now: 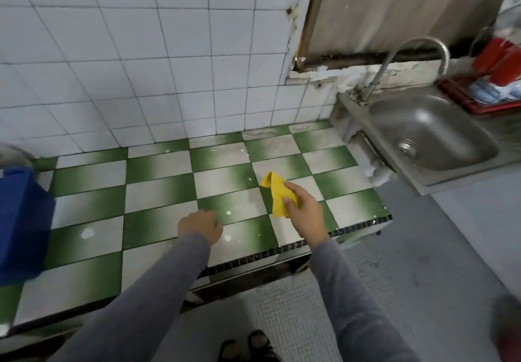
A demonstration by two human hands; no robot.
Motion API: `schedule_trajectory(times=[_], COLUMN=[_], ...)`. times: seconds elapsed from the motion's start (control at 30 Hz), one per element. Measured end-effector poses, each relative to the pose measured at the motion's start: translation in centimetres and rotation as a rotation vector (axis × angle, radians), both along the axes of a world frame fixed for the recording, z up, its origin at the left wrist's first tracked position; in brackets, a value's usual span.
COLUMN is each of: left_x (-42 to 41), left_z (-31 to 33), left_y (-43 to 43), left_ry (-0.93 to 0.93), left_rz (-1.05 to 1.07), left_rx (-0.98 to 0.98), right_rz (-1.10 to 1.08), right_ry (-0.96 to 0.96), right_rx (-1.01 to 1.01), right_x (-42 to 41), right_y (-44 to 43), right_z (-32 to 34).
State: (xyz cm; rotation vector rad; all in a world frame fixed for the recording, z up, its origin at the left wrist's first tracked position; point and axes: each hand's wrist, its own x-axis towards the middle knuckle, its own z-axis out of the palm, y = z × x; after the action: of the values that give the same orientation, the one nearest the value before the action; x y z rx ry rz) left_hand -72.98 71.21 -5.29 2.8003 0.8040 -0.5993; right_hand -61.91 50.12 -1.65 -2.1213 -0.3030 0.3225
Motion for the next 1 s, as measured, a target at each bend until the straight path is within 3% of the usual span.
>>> schedule_trajectory(times=[0.33, 0.67, 1.0], left_x=[9.7, 16.8, 22.3], left_z=[6.4, 10.2, 10.5], left_y=[-12.6, -32.0, -51.9], left_ry=[-0.052, -0.082, -0.124], left_rz=[-0.396, -0.769, -0.924], left_rx=[-0.117, -0.168, -0.243], right_rz=[-0.381, -0.756, -0.936], right_ry=[-0.067, -0.101, -0.134], right_rx=[-0.022, -0.008, -0.025], right_x=[-0.1, -2.0, 0.4], right_y=[-12.5, -28.9, -45.8], right_z=[4.8, 6.5, 6.3])
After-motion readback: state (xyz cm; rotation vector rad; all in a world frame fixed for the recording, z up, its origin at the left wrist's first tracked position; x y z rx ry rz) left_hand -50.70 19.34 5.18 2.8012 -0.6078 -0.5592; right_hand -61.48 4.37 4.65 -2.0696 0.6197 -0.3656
